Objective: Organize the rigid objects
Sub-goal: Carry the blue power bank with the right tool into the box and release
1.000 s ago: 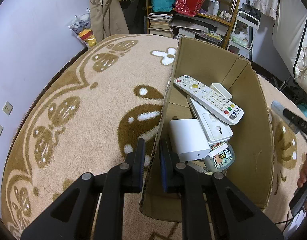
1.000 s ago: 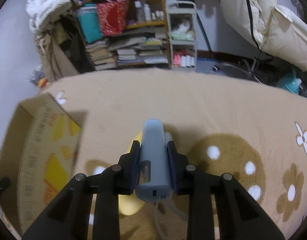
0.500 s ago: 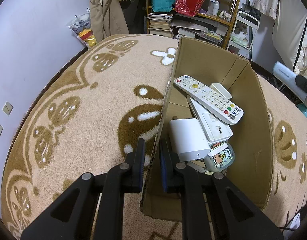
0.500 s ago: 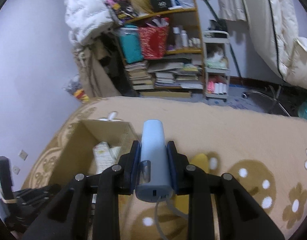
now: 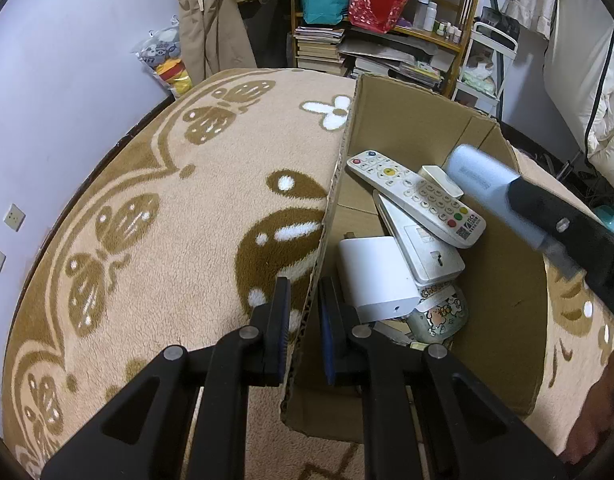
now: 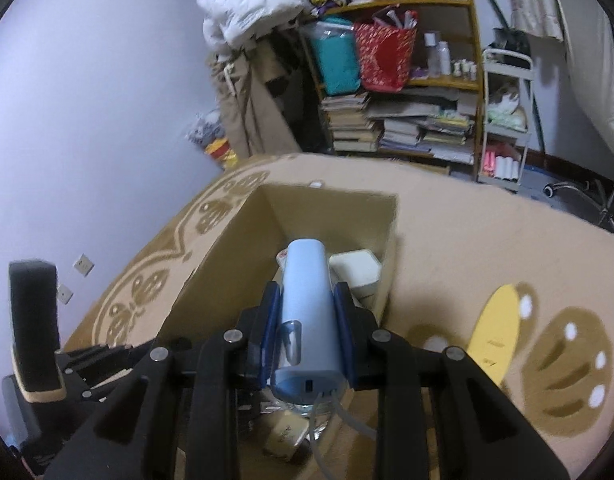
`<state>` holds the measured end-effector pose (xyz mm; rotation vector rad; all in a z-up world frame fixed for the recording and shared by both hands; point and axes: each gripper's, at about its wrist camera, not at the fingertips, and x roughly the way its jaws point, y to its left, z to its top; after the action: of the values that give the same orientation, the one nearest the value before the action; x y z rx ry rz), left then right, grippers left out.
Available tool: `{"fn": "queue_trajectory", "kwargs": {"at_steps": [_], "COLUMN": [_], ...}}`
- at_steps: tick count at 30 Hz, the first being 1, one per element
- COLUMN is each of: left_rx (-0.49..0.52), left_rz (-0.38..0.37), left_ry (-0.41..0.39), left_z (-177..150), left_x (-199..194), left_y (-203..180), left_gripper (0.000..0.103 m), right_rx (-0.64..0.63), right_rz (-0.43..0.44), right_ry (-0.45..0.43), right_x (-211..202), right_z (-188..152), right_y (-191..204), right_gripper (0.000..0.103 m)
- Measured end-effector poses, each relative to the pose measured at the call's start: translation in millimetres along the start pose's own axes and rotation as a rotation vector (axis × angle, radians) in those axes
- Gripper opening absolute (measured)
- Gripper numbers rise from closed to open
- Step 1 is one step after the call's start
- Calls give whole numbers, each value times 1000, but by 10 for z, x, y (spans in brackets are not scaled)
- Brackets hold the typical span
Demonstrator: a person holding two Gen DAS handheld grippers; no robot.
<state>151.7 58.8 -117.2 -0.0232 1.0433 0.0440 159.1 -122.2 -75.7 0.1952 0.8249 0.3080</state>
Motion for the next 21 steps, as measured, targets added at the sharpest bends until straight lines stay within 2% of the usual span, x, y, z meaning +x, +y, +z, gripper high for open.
{"fn": "queue_trajectory", "kwargs": {"at_steps": [6, 10, 14, 21], "left_rx": [1, -7, 3, 5], "left_rz": [-5, -19, -14, -11], "left_ry": [0, 2, -1, 0], "left_z": [-2, -10, -16, -27], "left_x": [5, 1, -5, -7], "left_y": [-9, 0, -19, -9], "left_gripper": [13, 13, 13, 13], "right_rx": [-16, -57, -23, -67], "right_rz": [5, -59, -31, -17], "right_ry": [44, 60, 80, 4], "right_x": [129, 145, 146, -71], "right_z": [-83, -143, -199, -194], "right_y": [46, 107, 46, 104], "right_gripper": [29, 29, 29, 29]}}
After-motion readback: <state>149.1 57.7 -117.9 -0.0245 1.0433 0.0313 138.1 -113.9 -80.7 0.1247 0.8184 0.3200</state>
